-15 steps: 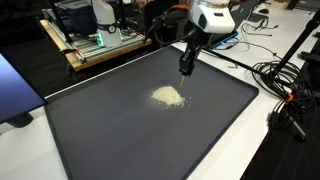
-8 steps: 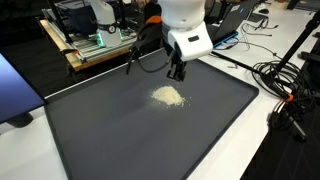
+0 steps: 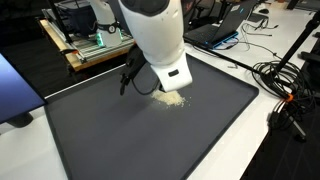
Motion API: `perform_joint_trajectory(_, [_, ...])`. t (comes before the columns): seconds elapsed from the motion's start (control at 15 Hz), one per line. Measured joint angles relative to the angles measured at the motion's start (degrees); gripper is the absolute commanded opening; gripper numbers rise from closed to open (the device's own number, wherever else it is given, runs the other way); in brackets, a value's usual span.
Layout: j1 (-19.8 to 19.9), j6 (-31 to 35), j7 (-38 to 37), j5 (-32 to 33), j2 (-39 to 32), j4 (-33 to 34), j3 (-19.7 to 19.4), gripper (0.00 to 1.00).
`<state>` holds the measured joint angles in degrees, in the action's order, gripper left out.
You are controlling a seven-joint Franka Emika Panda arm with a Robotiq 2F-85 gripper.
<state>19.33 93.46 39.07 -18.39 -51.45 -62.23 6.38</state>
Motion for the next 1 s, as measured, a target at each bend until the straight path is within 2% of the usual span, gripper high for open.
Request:
perform_joint_trajectory(0.6, [3.4,-2.8,-4.8,-6.4,-10.8,11.9,0.9,0.04])
perform_joint_trajectory(1.0, [4.2,-2.8,-8.8,-9.1,-14.3,15.1,1.1,0.04])
